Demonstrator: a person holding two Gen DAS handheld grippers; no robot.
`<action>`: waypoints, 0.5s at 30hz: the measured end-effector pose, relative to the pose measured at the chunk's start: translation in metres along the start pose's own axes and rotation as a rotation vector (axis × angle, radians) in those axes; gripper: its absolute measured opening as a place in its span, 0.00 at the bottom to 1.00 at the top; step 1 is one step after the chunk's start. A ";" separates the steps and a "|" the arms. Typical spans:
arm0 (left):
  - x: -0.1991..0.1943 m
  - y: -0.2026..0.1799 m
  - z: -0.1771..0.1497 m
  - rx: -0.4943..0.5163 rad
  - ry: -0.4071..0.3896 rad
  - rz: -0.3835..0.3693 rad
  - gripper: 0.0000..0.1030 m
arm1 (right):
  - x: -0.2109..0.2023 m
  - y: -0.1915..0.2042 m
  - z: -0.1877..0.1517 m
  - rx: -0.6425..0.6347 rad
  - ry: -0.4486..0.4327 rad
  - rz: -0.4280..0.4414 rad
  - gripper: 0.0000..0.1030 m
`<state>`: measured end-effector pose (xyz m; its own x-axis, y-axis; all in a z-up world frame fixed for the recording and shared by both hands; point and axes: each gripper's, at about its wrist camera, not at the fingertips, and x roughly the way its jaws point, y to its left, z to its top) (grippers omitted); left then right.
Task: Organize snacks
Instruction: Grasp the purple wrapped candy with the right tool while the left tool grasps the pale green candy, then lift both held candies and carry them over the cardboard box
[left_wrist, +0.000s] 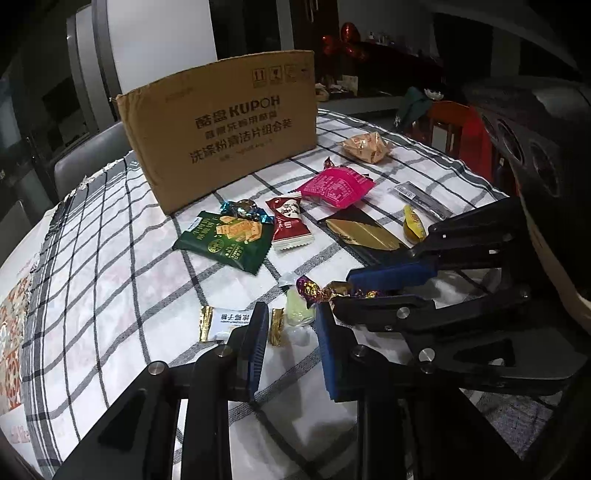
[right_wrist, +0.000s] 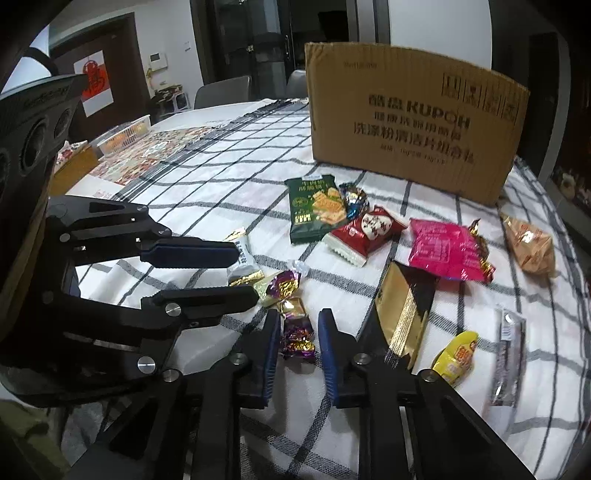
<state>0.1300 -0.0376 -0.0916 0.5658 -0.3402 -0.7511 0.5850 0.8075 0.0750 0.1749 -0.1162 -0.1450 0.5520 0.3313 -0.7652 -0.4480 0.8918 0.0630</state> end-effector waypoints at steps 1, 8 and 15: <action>0.000 0.000 0.000 0.000 -0.003 0.000 0.25 | 0.000 -0.001 0.000 0.003 -0.001 0.000 0.19; 0.009 -0.002 0.002 0.012 0.015 0.009 0.25 | -0.004 -0.009 -0.001 0.045 -0.016 0.002 0.19; 0.021 -0.004 0.007 0.015 0.029 0.018 0.24 | -0.006 -0.013 -0.001 0.068 -0.024 -0.002 0.19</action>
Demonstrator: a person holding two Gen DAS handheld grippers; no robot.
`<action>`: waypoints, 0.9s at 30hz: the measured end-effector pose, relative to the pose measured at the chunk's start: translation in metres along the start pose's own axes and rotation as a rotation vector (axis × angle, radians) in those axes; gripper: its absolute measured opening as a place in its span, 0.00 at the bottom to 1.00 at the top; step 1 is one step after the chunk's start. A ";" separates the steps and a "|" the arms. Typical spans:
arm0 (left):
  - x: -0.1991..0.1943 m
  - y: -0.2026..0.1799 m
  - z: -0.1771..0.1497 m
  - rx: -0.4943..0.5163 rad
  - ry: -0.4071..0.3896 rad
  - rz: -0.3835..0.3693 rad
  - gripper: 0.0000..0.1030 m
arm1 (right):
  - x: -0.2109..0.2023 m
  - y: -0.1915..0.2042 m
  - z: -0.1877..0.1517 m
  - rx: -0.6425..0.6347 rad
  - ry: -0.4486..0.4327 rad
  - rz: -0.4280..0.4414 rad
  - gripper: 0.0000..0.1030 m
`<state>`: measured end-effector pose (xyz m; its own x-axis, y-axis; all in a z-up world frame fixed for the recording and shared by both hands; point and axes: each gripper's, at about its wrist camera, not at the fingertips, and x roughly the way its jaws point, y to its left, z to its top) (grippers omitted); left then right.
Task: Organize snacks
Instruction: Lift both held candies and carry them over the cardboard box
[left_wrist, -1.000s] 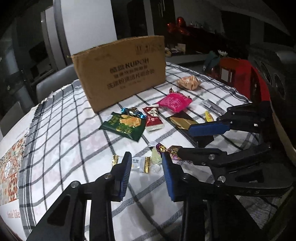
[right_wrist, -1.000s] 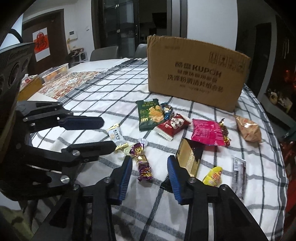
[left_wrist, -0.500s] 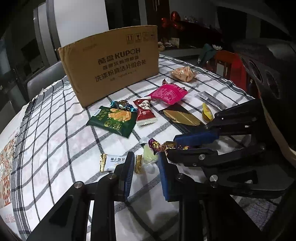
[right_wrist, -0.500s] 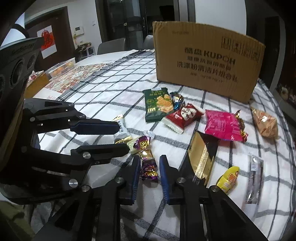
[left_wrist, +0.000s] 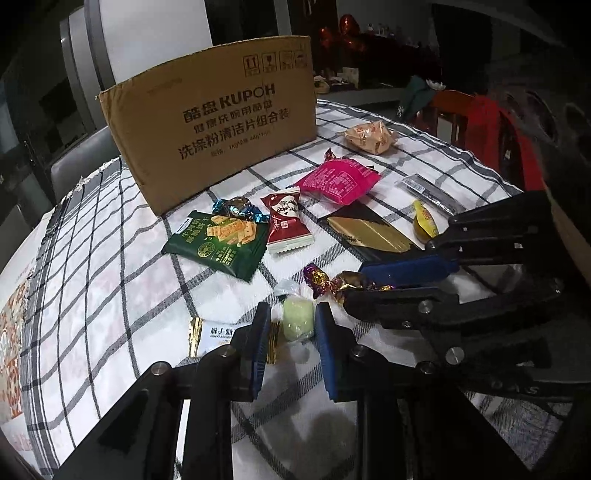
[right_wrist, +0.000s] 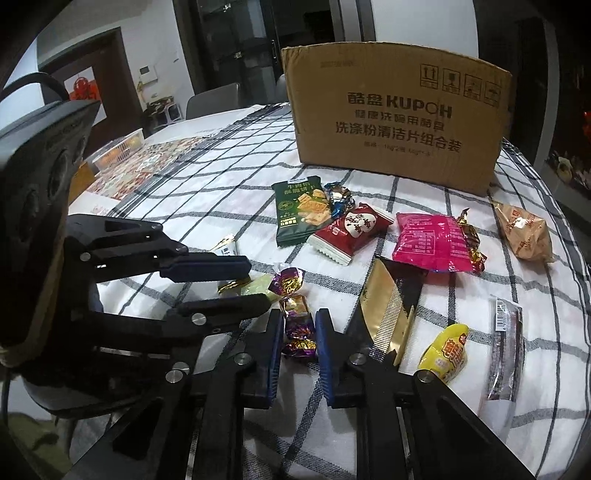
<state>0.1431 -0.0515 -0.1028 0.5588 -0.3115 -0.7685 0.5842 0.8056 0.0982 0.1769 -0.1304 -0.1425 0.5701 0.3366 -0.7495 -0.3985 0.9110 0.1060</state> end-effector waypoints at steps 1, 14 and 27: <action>0.003 0.000 0.001 -0.005 0.007 -0.001 0.24 | 0.000 -0.001 0.000 0.003 0.000 0.000 0.19; -0.005 0.005 0.010 -0.098 -0.007 -0.019 0.18 | -0.014 -0.001 0.003 0.021 -0.037 -0.034 0.19; -0.045 0.016 0.036 -0.222 -0.064 -0.042 0.18 | -0.053 -0.010 0.033 0.057 -0.138 -0.084 0.19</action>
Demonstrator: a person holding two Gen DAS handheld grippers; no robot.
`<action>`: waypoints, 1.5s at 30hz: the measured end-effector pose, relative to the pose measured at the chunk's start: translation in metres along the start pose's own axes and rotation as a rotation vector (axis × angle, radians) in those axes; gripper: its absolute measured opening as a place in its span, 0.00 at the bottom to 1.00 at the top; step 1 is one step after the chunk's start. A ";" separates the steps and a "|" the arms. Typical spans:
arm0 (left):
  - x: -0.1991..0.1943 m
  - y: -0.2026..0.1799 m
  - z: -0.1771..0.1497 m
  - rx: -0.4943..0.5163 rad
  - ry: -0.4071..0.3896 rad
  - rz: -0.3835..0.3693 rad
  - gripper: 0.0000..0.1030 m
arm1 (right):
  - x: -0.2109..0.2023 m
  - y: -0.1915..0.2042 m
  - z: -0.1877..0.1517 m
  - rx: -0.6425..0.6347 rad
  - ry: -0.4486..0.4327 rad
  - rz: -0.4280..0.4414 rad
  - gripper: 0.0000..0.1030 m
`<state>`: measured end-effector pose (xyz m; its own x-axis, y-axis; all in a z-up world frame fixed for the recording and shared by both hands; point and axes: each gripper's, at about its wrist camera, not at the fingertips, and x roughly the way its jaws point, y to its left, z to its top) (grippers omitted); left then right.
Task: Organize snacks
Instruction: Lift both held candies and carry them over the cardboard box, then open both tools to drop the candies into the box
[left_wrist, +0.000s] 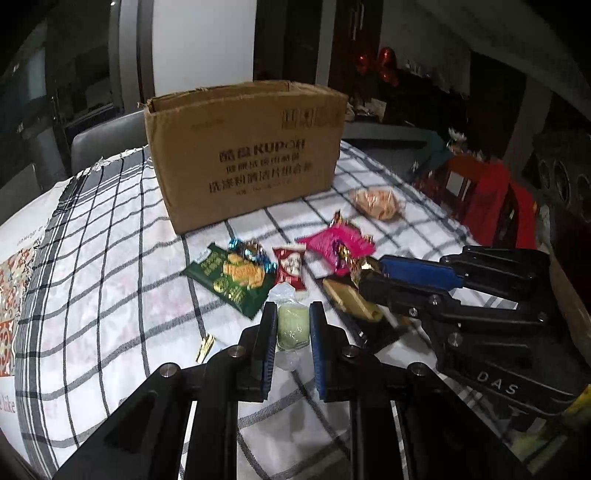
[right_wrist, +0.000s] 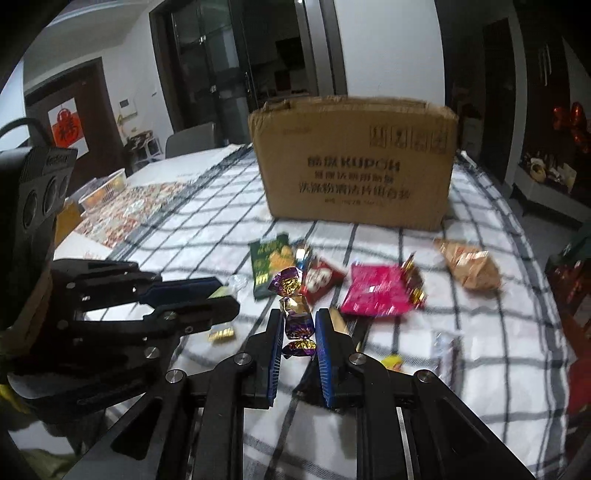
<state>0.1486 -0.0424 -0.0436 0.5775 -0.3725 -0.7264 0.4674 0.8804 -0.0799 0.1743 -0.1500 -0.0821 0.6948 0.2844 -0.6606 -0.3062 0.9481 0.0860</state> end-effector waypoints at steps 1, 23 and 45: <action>-0.002 0.001 0.005 -0.008 -0.005 0.001 0.18 | -0.002 -0.001 0.004 0.001 -0.008 0.000 0.19; -0.026 0.051 0.140 -0.062 -0.160 0.044 0.18 | -0.006 -0.021 0.153 -0.032 -0.184 -0.055 0.19; 0.021 0.087 0.218 -0.068 -0.148 0.130 0.50 | 0.062 -0.070 0.213 0.032 -0.085 -0.125 0.43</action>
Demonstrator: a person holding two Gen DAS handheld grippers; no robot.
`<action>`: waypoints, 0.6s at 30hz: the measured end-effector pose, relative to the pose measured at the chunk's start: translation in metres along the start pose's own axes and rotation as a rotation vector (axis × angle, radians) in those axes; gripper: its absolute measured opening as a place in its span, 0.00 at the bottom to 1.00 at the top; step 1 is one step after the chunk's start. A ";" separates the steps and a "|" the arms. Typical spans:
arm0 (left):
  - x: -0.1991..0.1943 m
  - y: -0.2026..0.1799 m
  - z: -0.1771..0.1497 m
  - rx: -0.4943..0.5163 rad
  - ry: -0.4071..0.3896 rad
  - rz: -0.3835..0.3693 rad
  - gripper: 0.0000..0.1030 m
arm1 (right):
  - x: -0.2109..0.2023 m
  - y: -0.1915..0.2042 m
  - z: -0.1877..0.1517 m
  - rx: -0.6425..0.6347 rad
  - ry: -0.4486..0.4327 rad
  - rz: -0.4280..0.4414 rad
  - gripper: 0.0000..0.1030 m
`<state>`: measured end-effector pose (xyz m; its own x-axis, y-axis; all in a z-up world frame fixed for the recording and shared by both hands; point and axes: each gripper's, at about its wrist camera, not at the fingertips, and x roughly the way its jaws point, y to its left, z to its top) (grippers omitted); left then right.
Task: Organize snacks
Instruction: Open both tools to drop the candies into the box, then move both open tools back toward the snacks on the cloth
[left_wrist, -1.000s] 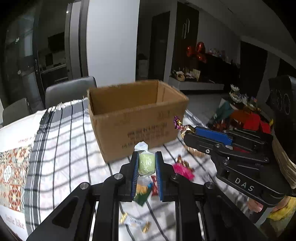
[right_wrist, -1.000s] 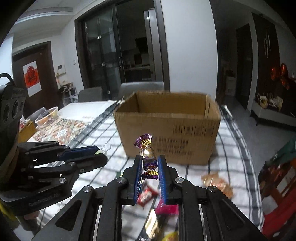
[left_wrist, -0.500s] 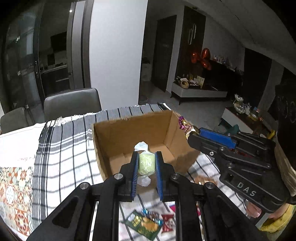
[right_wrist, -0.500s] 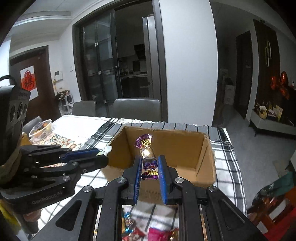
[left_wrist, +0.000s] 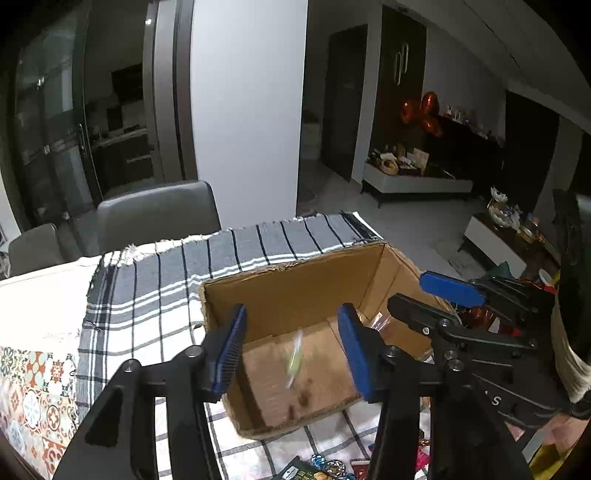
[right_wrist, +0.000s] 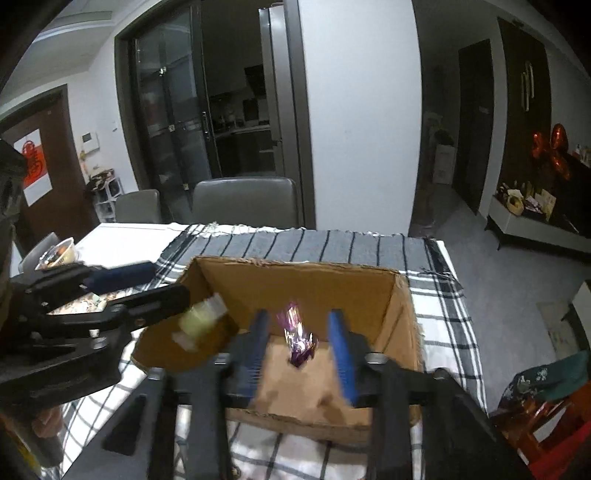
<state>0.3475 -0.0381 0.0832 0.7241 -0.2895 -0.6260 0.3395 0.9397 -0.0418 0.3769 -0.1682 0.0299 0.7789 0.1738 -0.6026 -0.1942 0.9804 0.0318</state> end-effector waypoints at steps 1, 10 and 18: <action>-0.005 -0.002 -0.004 0.013 -0.008 0.005 0.50 | -0.004 0.000 -0.004 0.003 -0.002 0.003 0.43; -0.060 -0.022 -0.036 -0.004 -0.057 -0.012 0.67 | -0.064 0.008 -0.037 0.009 -0.081 -0.046 0.62; -0.098 -0.049 -0.075 0.013 -0.074 -0.053 0.67 | -0.120 0.007 -0.076 0.060 -0.121 -0.099 0.83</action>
<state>0.2144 -0.0415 0.0882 0.7474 -0.3519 -0.5635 0.3861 0.9203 -0.0627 0.2366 -0.1890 0.0420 0.8593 0.0821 -0.5048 -0.0798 0.9965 0.0262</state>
